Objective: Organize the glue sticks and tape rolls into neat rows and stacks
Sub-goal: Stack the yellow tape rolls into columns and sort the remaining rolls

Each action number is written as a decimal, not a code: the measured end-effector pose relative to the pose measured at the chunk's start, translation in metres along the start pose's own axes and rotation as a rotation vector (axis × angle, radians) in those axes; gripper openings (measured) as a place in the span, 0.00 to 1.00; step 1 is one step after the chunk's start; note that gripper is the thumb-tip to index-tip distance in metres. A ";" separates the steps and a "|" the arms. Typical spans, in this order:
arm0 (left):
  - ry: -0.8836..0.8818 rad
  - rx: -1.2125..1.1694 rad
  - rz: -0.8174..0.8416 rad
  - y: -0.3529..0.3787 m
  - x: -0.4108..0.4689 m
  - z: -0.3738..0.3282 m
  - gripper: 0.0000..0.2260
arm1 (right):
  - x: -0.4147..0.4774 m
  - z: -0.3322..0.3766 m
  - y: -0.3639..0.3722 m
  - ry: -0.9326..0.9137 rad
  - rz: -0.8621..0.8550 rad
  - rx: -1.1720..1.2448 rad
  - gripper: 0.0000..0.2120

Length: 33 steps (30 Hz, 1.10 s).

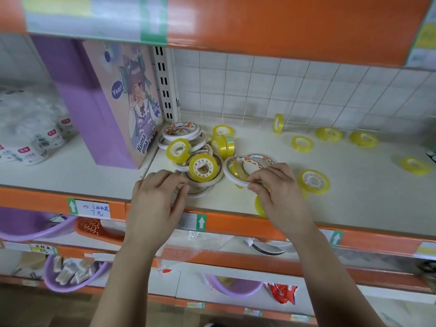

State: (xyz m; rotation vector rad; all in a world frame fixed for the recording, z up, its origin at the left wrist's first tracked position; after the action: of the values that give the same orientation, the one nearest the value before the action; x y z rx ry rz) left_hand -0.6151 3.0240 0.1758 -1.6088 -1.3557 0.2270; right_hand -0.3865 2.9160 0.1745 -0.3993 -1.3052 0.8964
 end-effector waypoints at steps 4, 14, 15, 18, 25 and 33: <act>0.025 -0.005 -0.006 0.000 0.003 -0.004 0.10 | 0.003 0.002 -0.004 -0.002 -0.040 0.059 0.11; 0.199 -0.140 -0.007 0.031 0.019 -0.074 0.07 | -0.013 -0.018 -0.042 0.103 -0.161 -0.006 0.11; 0.222 -0.137 0.011 0.038 0.020 -0.085 0.06 | -0.017 -0.021 -0.046 0.114 -0.167 -0.014 0.10; 0.274 -0.103 0.077 0.060 0.023 -0.106 0.07 | -0.027 -0.028 -0.056 0.141 -0.179 -0.032 0.05; 0.262 0.103 0.246 0.094 0.033 -0.111 0.15 | -0.051 -0.044 -0.071 0.137 -0.196 -0.110 0.09; 0.216 0.171 0.263 0.099 0.039 -0.116 0.06 | -0.057 -0.048 -0.077 0.130 -0.203 -0.181 0.10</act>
State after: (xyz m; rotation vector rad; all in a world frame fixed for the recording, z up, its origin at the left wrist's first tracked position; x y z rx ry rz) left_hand -0.4590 3.0037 0.1752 -1.6136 -0.9345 0.3081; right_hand -0.3153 2.8355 0.1795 -0.4493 -1.2849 0.5757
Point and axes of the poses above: each hand's wrist, its own x-axis towards the middle knuckle, its own y-axis out of the palm, z = x × y, the point moved 1 cm from there along x, towards the middle knuckle, and after that the axes turned 15 degrees about -y, right-handed, at the moved point
